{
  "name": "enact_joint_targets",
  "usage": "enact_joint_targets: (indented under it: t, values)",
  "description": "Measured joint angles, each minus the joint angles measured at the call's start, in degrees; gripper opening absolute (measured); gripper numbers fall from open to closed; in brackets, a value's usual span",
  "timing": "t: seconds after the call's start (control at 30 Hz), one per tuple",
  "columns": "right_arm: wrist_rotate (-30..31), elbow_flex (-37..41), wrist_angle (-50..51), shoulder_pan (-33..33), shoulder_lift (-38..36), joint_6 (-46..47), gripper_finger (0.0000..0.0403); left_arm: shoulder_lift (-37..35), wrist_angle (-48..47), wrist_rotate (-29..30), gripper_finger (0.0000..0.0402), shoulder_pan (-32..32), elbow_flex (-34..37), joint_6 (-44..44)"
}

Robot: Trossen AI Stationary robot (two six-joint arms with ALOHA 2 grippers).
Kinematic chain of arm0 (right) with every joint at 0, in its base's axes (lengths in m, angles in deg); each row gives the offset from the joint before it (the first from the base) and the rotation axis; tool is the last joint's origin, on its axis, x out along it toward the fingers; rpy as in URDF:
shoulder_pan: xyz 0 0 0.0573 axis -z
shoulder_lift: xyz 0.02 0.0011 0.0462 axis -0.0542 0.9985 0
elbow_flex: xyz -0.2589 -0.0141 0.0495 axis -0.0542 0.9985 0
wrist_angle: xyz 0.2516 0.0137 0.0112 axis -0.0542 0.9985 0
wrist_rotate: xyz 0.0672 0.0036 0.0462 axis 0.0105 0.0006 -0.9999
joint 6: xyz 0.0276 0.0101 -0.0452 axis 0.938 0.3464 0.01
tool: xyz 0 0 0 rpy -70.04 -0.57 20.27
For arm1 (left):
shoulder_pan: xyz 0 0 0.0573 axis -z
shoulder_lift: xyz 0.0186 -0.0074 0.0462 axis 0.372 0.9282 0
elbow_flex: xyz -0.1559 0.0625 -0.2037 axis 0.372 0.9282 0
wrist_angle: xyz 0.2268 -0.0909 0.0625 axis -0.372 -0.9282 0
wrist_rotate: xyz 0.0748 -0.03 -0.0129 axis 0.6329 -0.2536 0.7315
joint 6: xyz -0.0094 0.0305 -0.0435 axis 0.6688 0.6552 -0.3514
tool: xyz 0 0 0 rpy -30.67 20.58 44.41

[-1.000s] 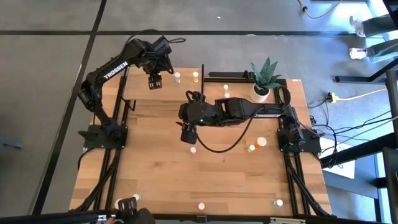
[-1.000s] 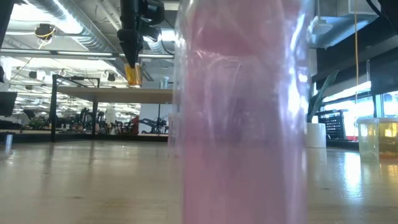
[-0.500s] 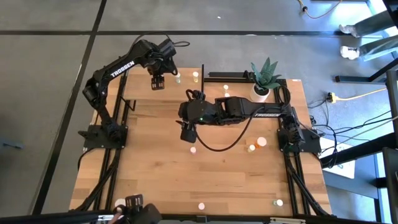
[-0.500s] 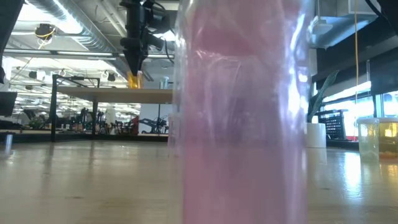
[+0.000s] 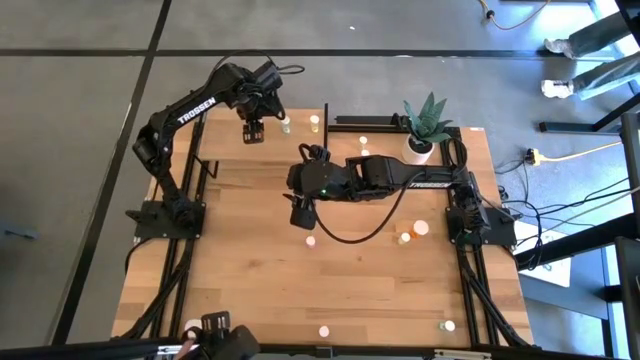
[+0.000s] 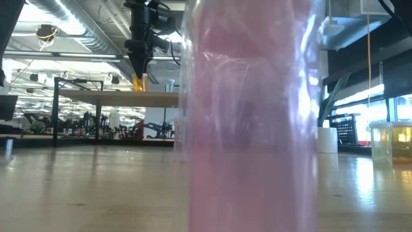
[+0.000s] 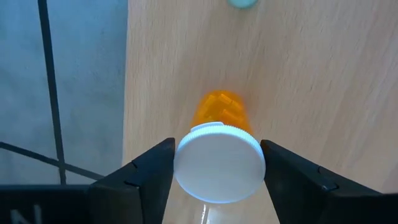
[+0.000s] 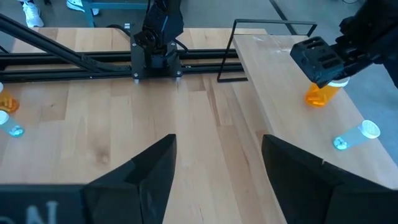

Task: Pick and place medicine bottles onto shelf by color
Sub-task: Put the top left orange pill bottle on the shelf, then put the middle pink pill bottle on the shelf

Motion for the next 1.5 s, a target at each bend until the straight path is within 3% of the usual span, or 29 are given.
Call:
enact_joint_targets:
  t: [0.47, 0.8, 1.2, 1.5]
  values:
    - [0.00, 0.00, 0.00, 0.00, 0.00, -0.04, 0.0237, 0.00, 0.44, 1.22, 0.0267, 0.00, 0.00, 0.44]
    - [0.00, 0.00, -0.02, 0.00, 0.04, 0.07, 0.0237, -2.85, 1.88, 1.36, 0.0273, 1.02, 0.00, 0.40]
    - [0.00, 0.00, -0.15, 0.00, 0.04, 0.07, 0.0237, -9.51, -8.64, 0.92, 0.0273, 3.52, 0.00, -12.50]
    - [-0.03, 0.00, -0.09, -0.01, 0.04, 0.04, 0.0237, -8.11, -8.49, -2.33, 0.0273, 2.05, 3.04, -13.09]
